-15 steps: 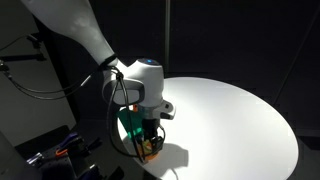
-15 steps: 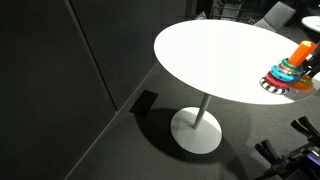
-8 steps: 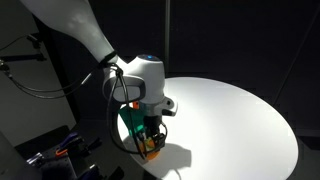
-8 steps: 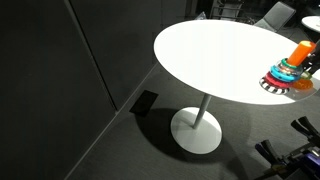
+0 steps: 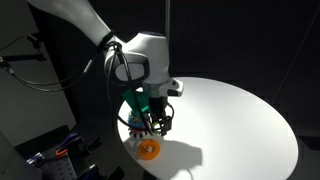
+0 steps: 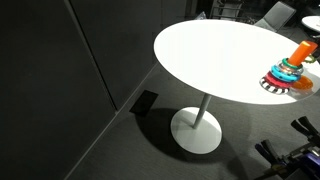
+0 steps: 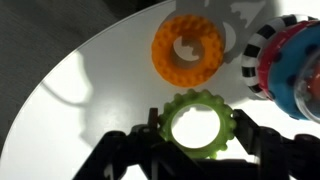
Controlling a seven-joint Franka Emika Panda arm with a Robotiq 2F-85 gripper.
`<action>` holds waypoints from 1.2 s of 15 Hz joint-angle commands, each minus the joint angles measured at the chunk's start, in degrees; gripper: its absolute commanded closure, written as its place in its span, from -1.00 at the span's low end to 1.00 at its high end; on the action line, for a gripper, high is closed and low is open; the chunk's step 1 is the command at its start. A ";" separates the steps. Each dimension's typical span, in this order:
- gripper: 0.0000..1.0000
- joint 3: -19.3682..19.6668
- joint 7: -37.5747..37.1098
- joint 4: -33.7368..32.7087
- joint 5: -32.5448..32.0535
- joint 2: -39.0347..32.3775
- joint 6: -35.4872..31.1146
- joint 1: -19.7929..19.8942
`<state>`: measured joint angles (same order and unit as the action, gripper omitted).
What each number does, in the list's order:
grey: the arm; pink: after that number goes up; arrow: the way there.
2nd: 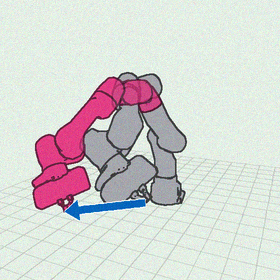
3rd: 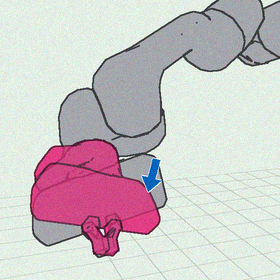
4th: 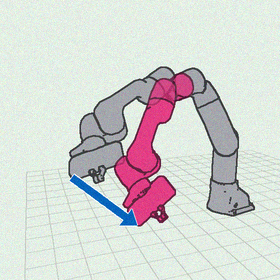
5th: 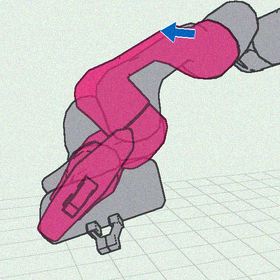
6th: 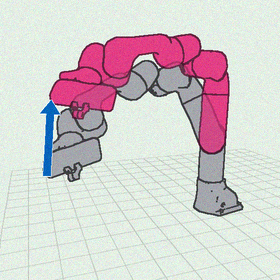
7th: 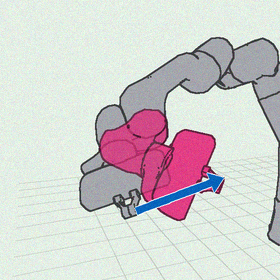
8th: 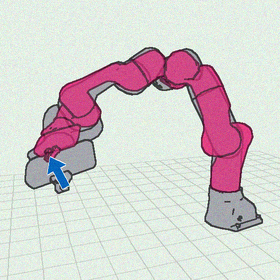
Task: Put the circular object on the orange object
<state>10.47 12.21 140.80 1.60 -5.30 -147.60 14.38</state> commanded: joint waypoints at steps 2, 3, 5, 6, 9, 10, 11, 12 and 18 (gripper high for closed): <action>0.02 0.03 -2.02 -3.39 0.95 5.06 7.63 -1.38; 0.02 0.01 -2.28 -4.15 1.00 5.85 9.39 -1.69; 0.02 -0.11 -2.21 -5.65 1.51 7.48 13.37 -2.35; 0.02 -0.19 -2.11 -6.38 1.93 8.28 15.44 -2.73; 0.02 -0.45 -2.61 -7.84 2.68 10.07 20.72 -3.91; 0.02 -0.59 -2.96 -8.08 2.63 10.55 22.00 -4.28; 0.02 -0.70 -3.25 -8.30 2.54 10.94 23.01 -4.63; 0.02 -0.82 -3.35 -8.26 2.52 11.44 23.87 -4.99; 0.02 -1.27 -3.60 -8.02 2.38 12.40 26.66 -6.20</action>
<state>9.46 9.53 133.39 3.33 6.22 -123.51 8.50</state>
